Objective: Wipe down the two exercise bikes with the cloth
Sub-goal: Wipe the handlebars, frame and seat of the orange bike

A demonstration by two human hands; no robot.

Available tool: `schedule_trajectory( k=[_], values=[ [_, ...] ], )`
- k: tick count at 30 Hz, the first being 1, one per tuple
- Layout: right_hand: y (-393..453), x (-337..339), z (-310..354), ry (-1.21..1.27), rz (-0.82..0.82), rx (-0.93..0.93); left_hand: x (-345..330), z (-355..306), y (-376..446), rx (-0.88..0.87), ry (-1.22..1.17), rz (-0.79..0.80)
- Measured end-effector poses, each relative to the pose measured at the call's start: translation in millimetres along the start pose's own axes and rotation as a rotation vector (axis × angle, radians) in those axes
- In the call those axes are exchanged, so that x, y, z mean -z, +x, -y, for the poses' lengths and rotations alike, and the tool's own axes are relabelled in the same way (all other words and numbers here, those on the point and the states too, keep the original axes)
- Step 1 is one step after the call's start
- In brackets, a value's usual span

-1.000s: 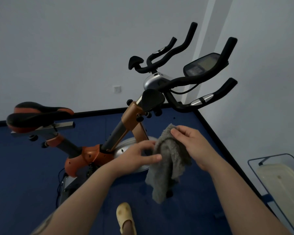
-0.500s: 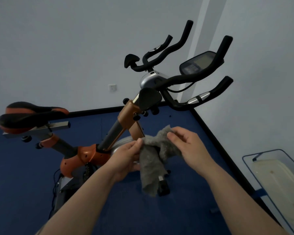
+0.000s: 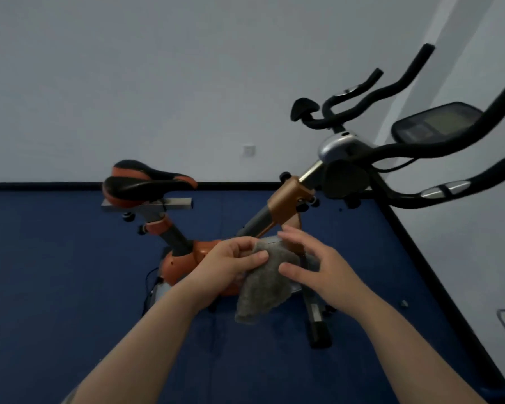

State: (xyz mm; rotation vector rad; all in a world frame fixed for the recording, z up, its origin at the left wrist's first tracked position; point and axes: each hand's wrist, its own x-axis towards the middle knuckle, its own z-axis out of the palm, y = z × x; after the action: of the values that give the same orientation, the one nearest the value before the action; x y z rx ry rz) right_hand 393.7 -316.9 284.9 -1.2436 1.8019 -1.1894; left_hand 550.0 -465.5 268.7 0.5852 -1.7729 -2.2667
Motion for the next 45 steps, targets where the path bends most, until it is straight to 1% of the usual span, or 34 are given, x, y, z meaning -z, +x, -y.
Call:
schedule_trajectory(
  k=[1, 2, 5, 8, 9, 11, 14, 18, 21, 24, 26, 30, 34, 36, 40, 42, 45],
  values=[
    [7, -12, 3, 0.005, 0.054, -0.017, 12, -1, -9, -0.009, 0.005, -0.018],
    [13, -25, 6, 0.023, 0.076, -0.033, 25, -1, -18, -0.020, 0.013, -0.044],
    [25, -63, 15, 0.067, 0.086, -0.054, 64, -3, -40, -0.055, 0.070, -0.156],
    [39, -95, 25, 0.031, 0.116, -0.059, 101, -7, -55, -0.070, 0.138, -0.208],
    [45, -106, 29, 0.013, 0.106, -0.057, 112, -7, -59, -0.075, 0.172, -0.216],
    [57, -128, 35, -0.062, 0.028, -0.055, 135, -5, -68, -0.092, 0.283, -0.240],
    [76, -164, 36, -0.232, -0.102, -0.092, 175, 5, -82, -0.075, 0.463, -0.336],
    [97, -208, 30, -0.402, -0.143, -0.190, 234, 27, -102, 0.049, 0.554, -0.416],
    [108, -231, 27, -0.418, -0.190, -0.261, 268, 49, -116, 0.167, 0.631, -0.383],
    [112, -239, 28, -0.420, -0.212, -0.310, 284, 67, -123, 0.284, 0.643, -0.321],
    [114, -240, 27, -0.418, -0.222, -0.332, 287, 73, -118, 0.306, 0.622, -0.292],
    [127, -235, 18, -0.396, -0.253, -0.388, 287, 73, -87, 0.270, 0.580, -0.258],
    [153, -230, 6, -0.389, -0.230, -0.404, 292, 64, -53, 0.243, 0.592, -0.199],
    [171, -230, 1, -0.370, -0.202, -0.400, 302, 55, -39, 0.229, 0.621, -0.199],
    [211, -238, -3, -0.278, -0.117, -0.375, 335, 28, -14, 0.204, 0.640, -0.250],
    [232, -241, 0, -0.244, -0.121, -0.344, 354, 18, -6, 0.156, 0.610, -0.357],
    [258, -245, 14, -0.194, -0.196, -0.304, 380, 8, -3, 0.121, 0.565, -0.551]
  ],
)
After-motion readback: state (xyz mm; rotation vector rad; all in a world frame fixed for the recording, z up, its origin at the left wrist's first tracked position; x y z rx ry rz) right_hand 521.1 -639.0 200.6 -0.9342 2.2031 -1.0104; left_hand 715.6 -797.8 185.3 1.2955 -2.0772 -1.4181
